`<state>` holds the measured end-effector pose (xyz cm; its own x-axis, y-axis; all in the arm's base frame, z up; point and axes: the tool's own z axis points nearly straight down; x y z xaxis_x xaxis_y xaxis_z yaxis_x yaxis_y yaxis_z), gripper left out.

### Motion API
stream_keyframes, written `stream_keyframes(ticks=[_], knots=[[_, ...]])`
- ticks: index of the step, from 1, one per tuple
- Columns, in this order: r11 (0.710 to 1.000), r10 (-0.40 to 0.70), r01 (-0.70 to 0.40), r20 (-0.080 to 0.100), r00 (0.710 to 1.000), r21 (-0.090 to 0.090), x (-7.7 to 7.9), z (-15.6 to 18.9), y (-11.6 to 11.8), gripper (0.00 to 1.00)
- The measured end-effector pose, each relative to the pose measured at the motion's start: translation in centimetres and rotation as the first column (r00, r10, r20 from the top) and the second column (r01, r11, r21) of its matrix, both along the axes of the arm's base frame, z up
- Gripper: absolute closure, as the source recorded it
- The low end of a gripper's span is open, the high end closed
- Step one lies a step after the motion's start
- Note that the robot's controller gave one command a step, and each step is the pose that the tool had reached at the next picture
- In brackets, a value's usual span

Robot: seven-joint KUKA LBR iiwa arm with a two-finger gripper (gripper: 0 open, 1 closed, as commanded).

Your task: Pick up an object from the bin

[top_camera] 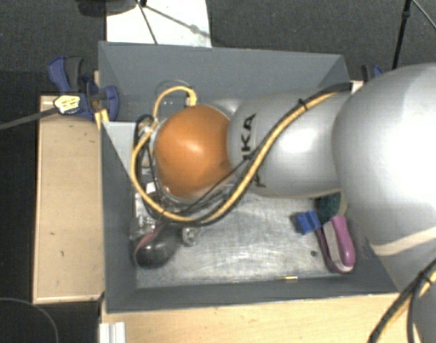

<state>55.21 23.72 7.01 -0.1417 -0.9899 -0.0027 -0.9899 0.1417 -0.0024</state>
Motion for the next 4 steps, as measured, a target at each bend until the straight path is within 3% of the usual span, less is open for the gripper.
stream_keyframes(ticks=[1,2,3,4], knots=[[1.0,-0.01,0.01,-0.002,1.0,0.0,0.0,0.0,0.0,0.0],[1.0,-0.015,0.015,-0.002,1.0,0.0,0.1,0.1,0.0,1.0],[1.0,-0.03,0.03,0.005,1.0,0.003,0.3,7.3,0.1,1.0],[0.999,-0.042,0.042,0.001,0.999,0.001,0.4,9.0,0.2,1.0]])
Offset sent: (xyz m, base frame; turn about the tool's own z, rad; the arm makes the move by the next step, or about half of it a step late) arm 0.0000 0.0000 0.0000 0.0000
